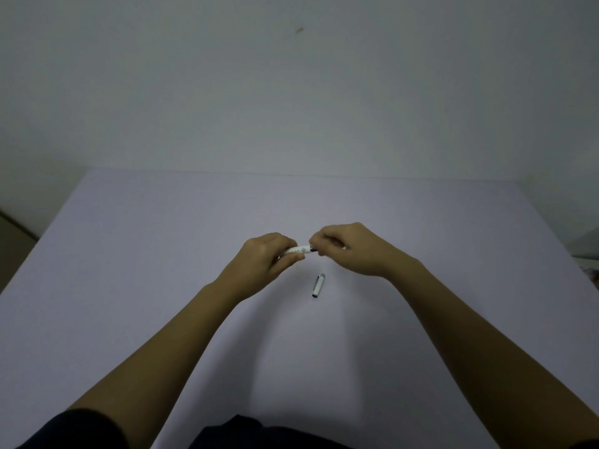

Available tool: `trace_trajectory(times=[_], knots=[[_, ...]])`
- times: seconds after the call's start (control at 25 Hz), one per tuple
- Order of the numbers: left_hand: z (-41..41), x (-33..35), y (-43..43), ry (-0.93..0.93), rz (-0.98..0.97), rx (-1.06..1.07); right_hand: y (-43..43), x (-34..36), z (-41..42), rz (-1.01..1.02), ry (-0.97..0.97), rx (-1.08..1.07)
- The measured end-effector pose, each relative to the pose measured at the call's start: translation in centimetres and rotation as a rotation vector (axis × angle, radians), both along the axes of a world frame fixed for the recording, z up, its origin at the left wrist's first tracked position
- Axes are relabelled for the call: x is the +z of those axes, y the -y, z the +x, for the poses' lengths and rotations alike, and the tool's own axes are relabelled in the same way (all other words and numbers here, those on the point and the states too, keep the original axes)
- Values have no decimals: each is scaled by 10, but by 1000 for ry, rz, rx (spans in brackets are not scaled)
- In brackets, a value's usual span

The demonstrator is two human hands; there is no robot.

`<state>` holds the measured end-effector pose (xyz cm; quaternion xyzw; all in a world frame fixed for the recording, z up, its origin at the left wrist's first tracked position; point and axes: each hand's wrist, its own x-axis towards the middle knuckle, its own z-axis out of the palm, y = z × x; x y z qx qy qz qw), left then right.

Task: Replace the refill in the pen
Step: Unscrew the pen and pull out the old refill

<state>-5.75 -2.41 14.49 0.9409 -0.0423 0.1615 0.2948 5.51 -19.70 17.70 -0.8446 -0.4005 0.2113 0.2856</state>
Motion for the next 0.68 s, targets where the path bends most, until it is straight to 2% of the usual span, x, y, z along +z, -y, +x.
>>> trace_trajectory(times=[0.12, 0.24, 0.36, 0.44, 0.56, 0.68], knots=[[-1, 2, 2, -2, 9, -13, -1, -1, 1, -14, 42, 23], [0, 3, 1, 3, -1, 1, 0, 1, 3, 115, 42, 31], [1, 4, -2, 1, -13, 20, 1, 4, 4, 22, -31, -40], [1, 4, -2, 2, -8, 13, 2, 4, 5, 6, -12, -24], [2, 4, -1, 4, -37, 30, 2, 3, 3, 131, -12, -41], [4, 6, 0, 10, -55, 28, -1, 4, 1, 138, -55, -103]])
